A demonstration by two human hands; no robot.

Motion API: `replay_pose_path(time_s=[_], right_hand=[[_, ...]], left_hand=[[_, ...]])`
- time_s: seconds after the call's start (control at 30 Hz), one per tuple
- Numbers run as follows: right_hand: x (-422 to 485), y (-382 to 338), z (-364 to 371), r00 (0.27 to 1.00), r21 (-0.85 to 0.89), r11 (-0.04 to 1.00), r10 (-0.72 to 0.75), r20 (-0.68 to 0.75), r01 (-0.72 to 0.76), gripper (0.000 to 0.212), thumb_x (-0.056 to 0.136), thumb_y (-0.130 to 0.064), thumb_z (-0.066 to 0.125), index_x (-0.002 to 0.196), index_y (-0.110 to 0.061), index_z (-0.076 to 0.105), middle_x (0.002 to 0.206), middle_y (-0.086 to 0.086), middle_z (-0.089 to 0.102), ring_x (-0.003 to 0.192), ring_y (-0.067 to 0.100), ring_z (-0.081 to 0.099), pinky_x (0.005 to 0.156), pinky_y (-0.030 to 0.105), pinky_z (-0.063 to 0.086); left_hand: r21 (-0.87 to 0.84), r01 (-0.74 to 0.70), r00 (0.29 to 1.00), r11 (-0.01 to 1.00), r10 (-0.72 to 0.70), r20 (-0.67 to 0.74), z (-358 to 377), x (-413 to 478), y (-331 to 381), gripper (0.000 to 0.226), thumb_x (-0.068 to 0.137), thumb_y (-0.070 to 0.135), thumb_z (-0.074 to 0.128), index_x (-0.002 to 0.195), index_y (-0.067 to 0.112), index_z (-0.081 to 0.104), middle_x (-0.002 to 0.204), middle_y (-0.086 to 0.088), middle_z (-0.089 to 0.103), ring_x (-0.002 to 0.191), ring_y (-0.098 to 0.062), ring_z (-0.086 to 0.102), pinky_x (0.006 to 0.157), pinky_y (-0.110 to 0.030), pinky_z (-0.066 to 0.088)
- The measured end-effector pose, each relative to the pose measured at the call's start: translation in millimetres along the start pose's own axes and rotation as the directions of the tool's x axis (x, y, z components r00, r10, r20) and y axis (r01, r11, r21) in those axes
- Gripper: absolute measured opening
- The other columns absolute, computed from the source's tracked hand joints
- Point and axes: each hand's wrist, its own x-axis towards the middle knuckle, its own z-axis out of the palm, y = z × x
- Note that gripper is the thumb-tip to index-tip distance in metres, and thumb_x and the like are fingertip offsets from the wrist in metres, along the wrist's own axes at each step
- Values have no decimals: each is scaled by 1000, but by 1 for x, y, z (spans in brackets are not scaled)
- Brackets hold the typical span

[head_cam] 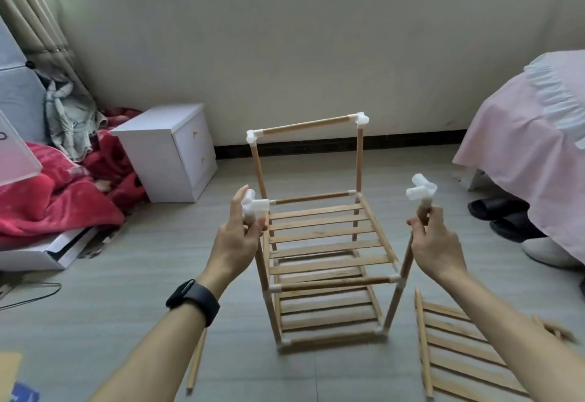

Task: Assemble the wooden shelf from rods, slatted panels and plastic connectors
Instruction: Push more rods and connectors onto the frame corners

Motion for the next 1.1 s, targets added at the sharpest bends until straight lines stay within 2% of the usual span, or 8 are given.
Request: replay_pose_path(time_s=[0.27, 0.4, 0.5, 0.63, 0.83, 0.93, 1.0, 1.1], right_hand=[[-8, -12, 4, 992, -46, 992, -111, 56, 113, 11, 106, -29, 45, 104, -27, 35, 82, 8, 65, 60, 24, 64, 51, 44, 54], [-8, -9, -1, 981, -203, 979, 55, 187, -16, 20, 107, -37, 43, 106, -18, 48, 83, 2, 64, 68, 17, 61, 53, 32, 42], [-16, -3, 6, 845, -517, 855, 307, 438, -43, 26, 105, -43, 44, 103, -19, 55, 88, -3, 64, 74, 15, 64, 60, 33, 54], [-38, -6, 42, 697, -471, 882, 329, 638, 15, 30, 98, -53, 54, 92, -25, 62, 82, -2, 72, 71, 12, 73, 60, 27, 62], [-62, -37, 132, 770, -319, 903, -18, 638, 286, 31, 94, -59, 51, 91, -31, 65, 76, -10, 67, 72, 7, 63, 68, 37, 60], [-60, -60, 173, 792, -269, 873, -190, 581, 406, 52, 92, -66, 41, 119, -29, 64, 114, -4, 69, 105, 17, 63, 89, 41, 56], [-63, -68, 199, 695, -365, 766, -144, 705, 529, 73, 93, -73, 35, 153, -31, 35, 161, 4, 36, 148, 28, 31, 117, 48, 30], [-72, -54, 227, 587, -409, 630, -92, 805, 660, 93, 88, -82, 33, 159, -37, -9, 169, -2, -15, 156, 30, -11, 124, 59, 6]], left_hand=[[26, 100, 991, 995, -97, -97, -12, 2, -19, 61, 103, 40, 51, 155, 46, 18, 98, 7, 68, 88, -5, 68, 68, -20, 50], [44, 123, 991, 991, -120, -64, -8, -2, -18, 29, 103, 41, 52, 128, 29, 48, 94, 11, 69, 90, -14, 69, 63, -20, 48], [86, 108, 994, 990, -108, -1, -11, 0, -24, 11, 101, 36, 57, 108, 32, 50, 96, 15, 64, 87, -5, 64, 67, -23, 49], [223, 184, 958, 957, -226, 177, -16, -22, -76, 29, 100, 28, 60, 126, 38, 53, 109, 15, 63, 97, -8, 64, 85, -30, 56], [406, 515, 744, 755, -629, 227, -19, -88, -187, 45, 101, 29, 52, 144, 21, 45, 141, -8, 53, 120, -25, 57, 99, -40, 50], [490, 589, 627, 643, -746, 227, -9, -119, -230, 52, 99, 27, 52, 149, 19, 40, 143, -12, 47, 123, -28, 55, 97, -37, 50], [534, 623, 544, 572, -807, 230, 1, -137, -254, 55, 99, 29, 51, 151, 18, 36, 145, -15, 42, 127, -32, 51, 103, -40, 47], [554, 684, 449, 475, -872, 193, 18, -158, -289, 55, 101, 30, 47, 152, 18, 32, 146, -15, 37, 129, -34, 47, 107, -45, 45]])
